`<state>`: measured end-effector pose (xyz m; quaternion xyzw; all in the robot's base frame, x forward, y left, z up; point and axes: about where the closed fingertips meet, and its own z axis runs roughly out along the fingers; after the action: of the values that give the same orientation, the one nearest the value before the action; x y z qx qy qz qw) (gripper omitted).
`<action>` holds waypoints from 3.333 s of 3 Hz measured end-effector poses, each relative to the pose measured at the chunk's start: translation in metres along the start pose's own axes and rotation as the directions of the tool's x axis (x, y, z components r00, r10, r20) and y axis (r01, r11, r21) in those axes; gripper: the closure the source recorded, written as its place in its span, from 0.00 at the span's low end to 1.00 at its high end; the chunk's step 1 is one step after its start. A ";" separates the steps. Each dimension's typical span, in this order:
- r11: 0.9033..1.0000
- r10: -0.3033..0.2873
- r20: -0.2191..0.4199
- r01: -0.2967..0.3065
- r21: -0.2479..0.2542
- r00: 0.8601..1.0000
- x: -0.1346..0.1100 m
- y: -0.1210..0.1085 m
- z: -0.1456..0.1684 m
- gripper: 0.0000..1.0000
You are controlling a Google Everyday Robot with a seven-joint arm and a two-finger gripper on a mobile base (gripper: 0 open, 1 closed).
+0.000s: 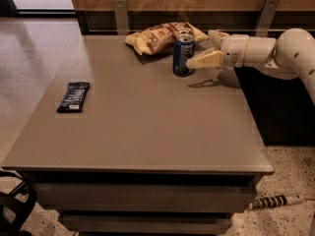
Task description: Move pepsi can near rxbar blueberry
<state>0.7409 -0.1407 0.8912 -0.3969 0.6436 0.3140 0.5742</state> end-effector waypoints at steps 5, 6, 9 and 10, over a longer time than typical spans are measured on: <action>0.997 0.003 0.073 0.002 -0.075 0.997 0.007 0.019 0.037 0.73; 0.997 0.004 0.073 0.002 -0.080 0.997 0.006 0.021 0.040 0.96; 0.992 -0.022 0.169 0.043 -0.117 0.985 -0.041 0.064 0.040 1.00; 0.985 -0.045 0.175 0.072 -0.154 0.984 -0.062 0.106 0.043 1.00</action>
Offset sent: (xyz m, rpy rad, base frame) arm 0.0008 0.0277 -0.0140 0.0832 -0.0337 0.0604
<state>0.6706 -0.0428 0.9410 -0.4320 0.5529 0.3801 0.6027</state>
